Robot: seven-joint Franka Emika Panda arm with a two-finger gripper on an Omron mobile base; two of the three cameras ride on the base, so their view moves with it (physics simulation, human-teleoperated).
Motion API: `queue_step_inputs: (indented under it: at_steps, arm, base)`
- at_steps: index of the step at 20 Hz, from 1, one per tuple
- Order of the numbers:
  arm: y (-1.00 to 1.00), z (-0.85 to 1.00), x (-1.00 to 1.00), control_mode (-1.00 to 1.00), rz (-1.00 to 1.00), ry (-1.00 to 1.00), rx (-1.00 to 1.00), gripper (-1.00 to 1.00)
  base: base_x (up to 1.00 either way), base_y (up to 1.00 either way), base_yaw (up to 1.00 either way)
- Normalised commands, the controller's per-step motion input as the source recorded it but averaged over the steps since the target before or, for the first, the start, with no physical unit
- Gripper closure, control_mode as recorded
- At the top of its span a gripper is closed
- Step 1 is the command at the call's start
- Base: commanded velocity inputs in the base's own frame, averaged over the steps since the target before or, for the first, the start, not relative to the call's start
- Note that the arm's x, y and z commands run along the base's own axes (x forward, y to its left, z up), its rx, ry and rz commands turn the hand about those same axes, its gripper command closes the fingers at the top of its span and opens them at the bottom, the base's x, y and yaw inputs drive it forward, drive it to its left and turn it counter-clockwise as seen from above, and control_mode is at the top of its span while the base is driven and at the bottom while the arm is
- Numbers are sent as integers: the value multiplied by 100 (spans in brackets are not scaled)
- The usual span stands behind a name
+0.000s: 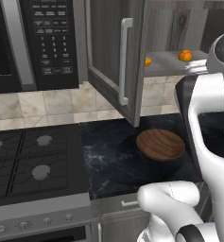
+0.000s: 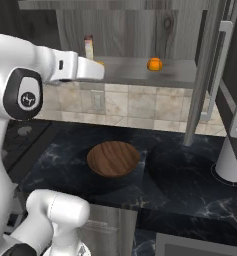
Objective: Open the cabinet. Pick the orange and orange from the cabinet and place them into the bowl. Then close the cabinet.
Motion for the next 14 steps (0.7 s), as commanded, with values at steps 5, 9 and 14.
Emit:
queue_step_inputs:
  at_steps: [5,9,14]
  arm:
    - [-18,-1,0,-100,0,-11,7,-100]
    - [-24,5,8,-100,0,0,16,-100]
    - [-22,8,10,-100,2,8,18,-100]
  base:
    - [0,0,0]
    - [0,0,0]
    - [0,0,0]
